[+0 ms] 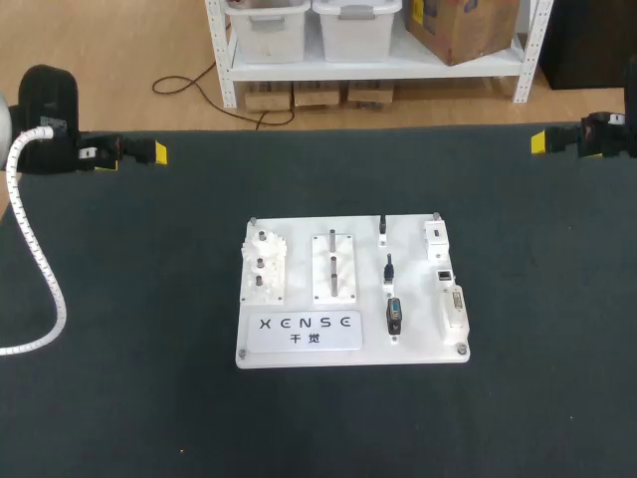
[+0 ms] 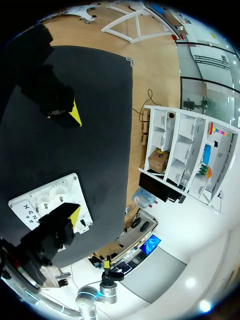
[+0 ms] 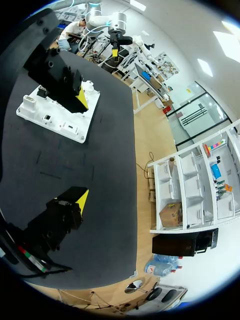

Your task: Insert the Ethernet cable into its matching sockets.

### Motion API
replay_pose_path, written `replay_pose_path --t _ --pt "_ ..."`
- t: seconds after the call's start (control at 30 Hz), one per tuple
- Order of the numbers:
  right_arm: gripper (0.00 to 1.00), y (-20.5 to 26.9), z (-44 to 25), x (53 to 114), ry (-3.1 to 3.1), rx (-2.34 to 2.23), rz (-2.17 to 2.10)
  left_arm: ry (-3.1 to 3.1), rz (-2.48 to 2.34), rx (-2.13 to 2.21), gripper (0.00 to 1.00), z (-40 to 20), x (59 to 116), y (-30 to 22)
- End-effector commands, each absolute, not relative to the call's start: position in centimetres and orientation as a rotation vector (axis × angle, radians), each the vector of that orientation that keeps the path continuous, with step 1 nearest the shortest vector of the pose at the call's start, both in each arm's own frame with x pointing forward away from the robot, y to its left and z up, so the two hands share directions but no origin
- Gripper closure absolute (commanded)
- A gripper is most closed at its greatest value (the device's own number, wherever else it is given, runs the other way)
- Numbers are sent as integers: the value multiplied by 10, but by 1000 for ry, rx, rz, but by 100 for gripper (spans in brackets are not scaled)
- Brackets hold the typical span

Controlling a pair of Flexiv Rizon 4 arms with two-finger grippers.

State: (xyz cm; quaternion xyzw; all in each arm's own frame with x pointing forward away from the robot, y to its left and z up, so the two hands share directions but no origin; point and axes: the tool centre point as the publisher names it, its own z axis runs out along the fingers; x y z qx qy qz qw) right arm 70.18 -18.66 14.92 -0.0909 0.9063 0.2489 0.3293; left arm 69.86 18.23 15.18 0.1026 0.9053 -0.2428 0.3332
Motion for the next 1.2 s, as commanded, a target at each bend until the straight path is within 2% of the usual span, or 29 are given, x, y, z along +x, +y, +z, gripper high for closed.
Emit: replay_pose_path --t 0.03,0.23,0.5,0.77,1.2 --pt "0 -186 149 702 2372 -238 649 2196 -727 571 0 159 703 165" --pt "0 -186 149 702 2372 -238 649 1928 -861 974 0 162 688 128" --pt "0 -186 149 702 2372 -238 649 1632 -968 1289 0 151 650 83" --pt "0 -186 149 702 2372 -238 649 1468 -928 1400 0 140 620 58" --pt "0 -186 149 702 2372 -238 649 1415 -922 1427 0 106 606 31"
